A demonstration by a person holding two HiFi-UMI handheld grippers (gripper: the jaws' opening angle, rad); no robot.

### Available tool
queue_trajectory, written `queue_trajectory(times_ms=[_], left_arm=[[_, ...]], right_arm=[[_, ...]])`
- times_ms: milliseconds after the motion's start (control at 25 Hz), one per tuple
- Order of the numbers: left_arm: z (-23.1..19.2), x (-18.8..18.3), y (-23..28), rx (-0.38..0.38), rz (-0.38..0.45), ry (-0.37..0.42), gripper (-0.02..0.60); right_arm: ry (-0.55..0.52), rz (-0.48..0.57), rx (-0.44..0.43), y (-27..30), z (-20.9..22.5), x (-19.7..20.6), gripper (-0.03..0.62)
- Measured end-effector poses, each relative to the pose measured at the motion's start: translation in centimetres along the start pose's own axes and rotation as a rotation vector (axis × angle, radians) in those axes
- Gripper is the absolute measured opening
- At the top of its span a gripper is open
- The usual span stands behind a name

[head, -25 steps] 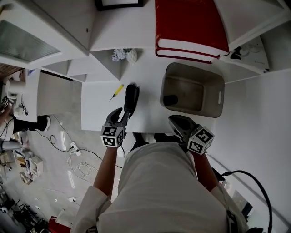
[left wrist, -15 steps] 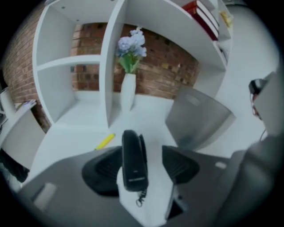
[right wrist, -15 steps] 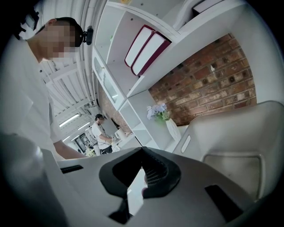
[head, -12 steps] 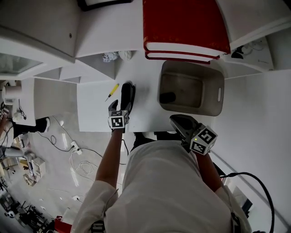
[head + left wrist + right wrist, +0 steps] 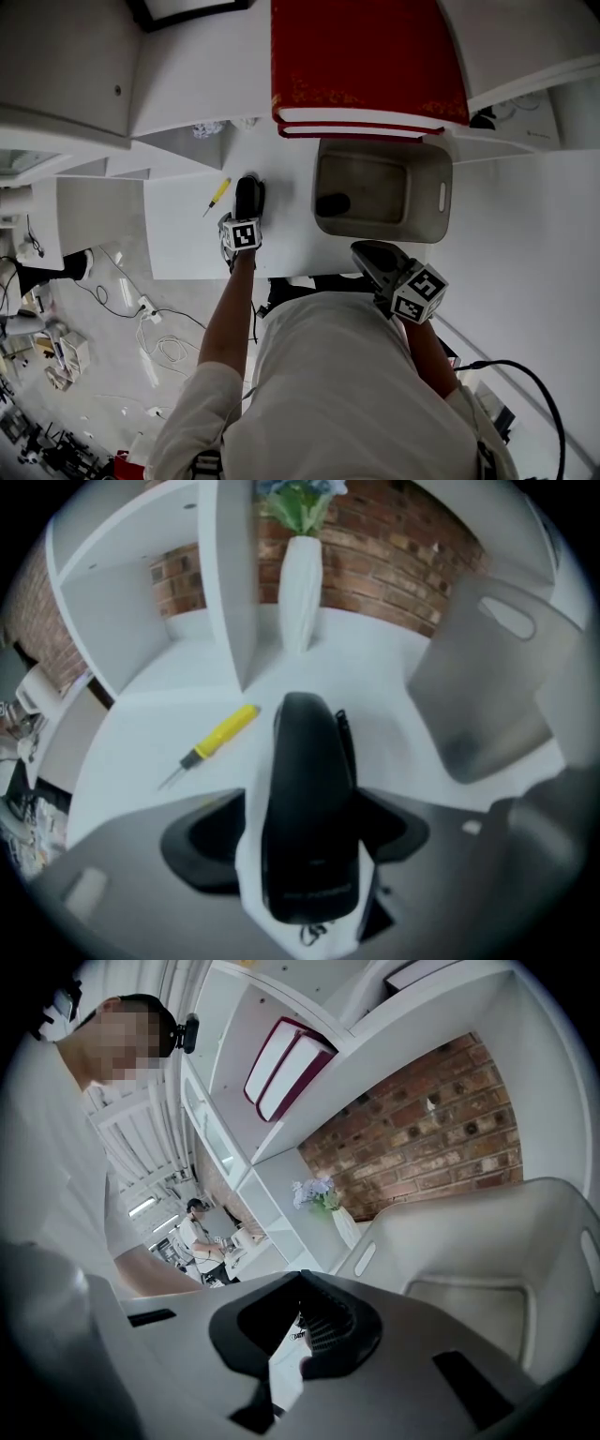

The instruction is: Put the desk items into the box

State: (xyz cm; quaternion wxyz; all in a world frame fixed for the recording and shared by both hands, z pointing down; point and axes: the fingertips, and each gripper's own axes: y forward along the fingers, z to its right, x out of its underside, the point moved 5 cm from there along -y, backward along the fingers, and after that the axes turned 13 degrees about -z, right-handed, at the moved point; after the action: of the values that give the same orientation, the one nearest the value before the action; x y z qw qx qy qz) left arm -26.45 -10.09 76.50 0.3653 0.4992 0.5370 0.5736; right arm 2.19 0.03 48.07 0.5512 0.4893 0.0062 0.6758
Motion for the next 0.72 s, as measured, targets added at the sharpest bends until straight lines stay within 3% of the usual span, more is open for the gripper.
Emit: queue_trajectory(times_ms=[160,280,360,440,520,720], left_arm=[[0.2,0.0,0.6,-0.021,0.010,-0.004,0.342],[-0.2,0.1,1.3,0.008,0.015,-0.061,0.342],[0.1,0.0,1.9,0.014,0.004,-0.048,0.342],[0.3,-0.1,2.0,-0.005,0.001,-0.031,0.310],[-0.4,0.3,1.8,-0.008,-0.006,-0.063,0.293],[-0.7,0.2,0.9,0.120,0.002,-0.129,0.291]], right_arm=[[0.000,-0.010,0.002,-0.1,0.5,0.0,0.000],[-0.002,-0.020,-0.001,0.0,0.6,0.0,0.000],[-0.003,-0.028,-0.003,0.1,0.7,0.0,0.000],[-0.010,-0.035,-0.001,0.1,0.8,0.1,0.000],[-0.011,-0.039,0.004,0.0,0.8,0.1,0.000],[-0.004,-0.033,0.014,-0.3,1.1,0.2,0.000]])
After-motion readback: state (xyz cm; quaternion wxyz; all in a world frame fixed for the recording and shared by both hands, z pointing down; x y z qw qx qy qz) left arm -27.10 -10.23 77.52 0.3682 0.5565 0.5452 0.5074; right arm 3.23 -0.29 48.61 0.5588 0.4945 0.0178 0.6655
